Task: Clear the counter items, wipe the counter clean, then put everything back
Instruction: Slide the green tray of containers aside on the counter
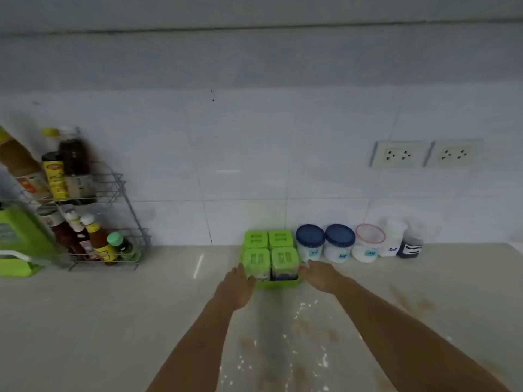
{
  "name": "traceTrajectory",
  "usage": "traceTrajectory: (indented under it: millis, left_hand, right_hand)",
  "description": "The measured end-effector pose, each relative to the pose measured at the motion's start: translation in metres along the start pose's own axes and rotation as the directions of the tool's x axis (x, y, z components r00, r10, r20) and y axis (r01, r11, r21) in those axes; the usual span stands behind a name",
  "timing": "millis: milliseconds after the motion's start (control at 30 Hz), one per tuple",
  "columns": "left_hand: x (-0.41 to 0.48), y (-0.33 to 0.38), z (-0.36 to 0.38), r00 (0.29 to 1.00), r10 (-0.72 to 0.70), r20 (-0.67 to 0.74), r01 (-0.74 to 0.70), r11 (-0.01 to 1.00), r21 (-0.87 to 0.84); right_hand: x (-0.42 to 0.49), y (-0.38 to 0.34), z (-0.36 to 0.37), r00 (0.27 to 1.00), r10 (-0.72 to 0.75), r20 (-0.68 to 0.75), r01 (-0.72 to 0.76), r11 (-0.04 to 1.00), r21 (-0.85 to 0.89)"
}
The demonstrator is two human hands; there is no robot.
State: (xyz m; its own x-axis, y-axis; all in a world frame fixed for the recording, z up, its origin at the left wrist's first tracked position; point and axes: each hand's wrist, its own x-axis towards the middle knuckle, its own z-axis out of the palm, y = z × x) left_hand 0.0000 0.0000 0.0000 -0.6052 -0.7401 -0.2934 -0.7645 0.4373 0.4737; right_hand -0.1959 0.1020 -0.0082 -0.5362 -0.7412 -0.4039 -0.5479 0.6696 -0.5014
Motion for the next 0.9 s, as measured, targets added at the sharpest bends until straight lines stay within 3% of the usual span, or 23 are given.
traceTrajectory:
  millis: [133,267,367,533,900]
  left_hand:
    - [0.031,-0.017,0.017,1.0,-0.026,-0.007,0.022,0.947,-0.321]
    - [0.055,-0.022,0.032,0.967,-0.238,-0.089,0.124,0.75,-0.65]
    - [0.073,-0.034,0.039,0.929,-0.369,-0.009,0.227,0.588,-0.776]
    - [0.079,-0.048,0.04,0.946,-0.29,0.147,0.26,0.401,-0.879]
    - [0.012,-0.038,0.037,0.932,-0.323,0.162,0.231,0.189,-0.954]
  right_hand:
    - [0.038,-0.002,0.031,0.999,0.053,0.003,-0.051,0.948,0.315]
    - [0.047,-0.013,0.049,0.981,0.158,-0.112,-0.058,0.793,0.607]
    - [0.055,-0.011,0.056,0.962,0.218,-0.161,-0.01,0.622,0.783]
    - [0.061,-0.009,0.06,0.953,0.278,-0.124,-0.032,0.497,0.867]
    - [0.002,-0.023,0.063,0.945,0.303,-0.121,-0.028,0.444,0.896]
